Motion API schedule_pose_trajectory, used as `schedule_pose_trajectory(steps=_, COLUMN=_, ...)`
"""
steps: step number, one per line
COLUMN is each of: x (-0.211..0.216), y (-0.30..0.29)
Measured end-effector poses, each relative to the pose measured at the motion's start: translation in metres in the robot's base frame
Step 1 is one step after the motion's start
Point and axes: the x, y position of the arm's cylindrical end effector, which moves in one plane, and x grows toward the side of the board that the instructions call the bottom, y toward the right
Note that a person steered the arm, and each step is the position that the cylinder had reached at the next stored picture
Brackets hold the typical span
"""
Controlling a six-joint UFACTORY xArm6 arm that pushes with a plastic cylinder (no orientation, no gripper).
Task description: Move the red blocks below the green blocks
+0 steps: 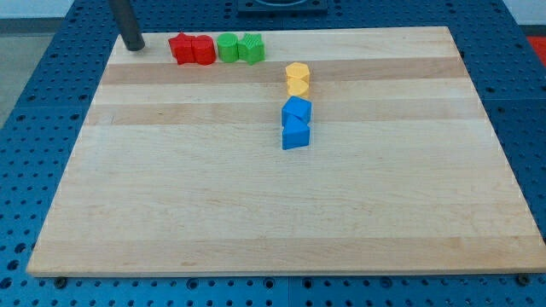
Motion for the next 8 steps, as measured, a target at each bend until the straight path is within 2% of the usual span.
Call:
schedule_pose_trajectory(steps=5, x=0.019, y=0.084)
schedule_pose_trajectory(steps=8, x=0.044, y=0.105)
